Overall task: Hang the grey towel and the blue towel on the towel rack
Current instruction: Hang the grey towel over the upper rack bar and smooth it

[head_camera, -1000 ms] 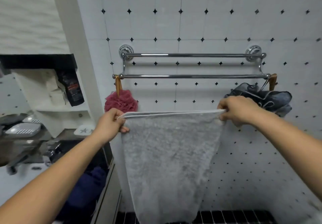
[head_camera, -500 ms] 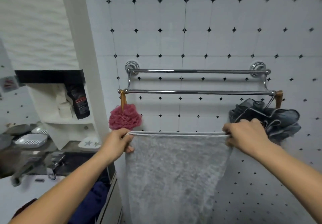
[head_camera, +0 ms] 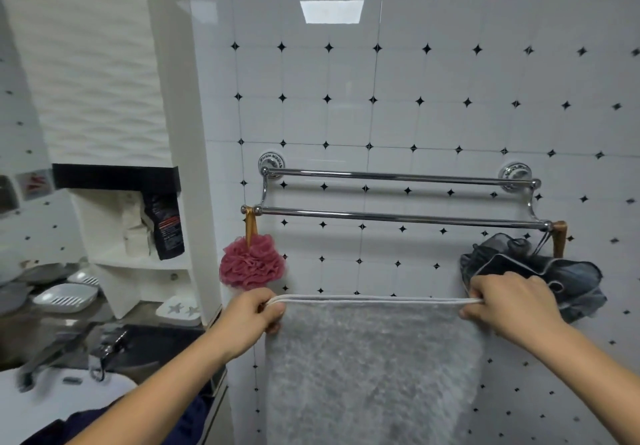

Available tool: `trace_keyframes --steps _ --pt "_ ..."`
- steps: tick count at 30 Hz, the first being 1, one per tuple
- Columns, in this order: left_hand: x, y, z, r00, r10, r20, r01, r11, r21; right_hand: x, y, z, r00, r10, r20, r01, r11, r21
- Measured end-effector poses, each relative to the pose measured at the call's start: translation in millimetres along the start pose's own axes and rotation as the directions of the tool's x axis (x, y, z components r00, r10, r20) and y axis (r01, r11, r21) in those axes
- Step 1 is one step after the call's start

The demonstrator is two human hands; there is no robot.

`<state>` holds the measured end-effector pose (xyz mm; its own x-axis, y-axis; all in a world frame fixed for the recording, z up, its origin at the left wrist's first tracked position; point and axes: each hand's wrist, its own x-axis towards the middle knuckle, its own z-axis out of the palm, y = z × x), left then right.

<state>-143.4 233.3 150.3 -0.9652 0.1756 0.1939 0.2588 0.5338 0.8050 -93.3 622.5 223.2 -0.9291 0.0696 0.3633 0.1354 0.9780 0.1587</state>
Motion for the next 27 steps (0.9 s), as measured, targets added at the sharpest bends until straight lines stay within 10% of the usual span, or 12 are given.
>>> trace_keyframes --steps 11,27 --pt "-4 -18 5 0.997 0.007 -0.083 0.002 0.995 0.1 -9 -1 27 0.985 -0.1 0.143 0.086 0.991 0.099" --pt "-12 -8 25 0.991 -0.017 -0.133 0.007 0.997 -0.077 -38 -23 74 0.996 -0.08 0.036 0.087 0.948 -0.305"
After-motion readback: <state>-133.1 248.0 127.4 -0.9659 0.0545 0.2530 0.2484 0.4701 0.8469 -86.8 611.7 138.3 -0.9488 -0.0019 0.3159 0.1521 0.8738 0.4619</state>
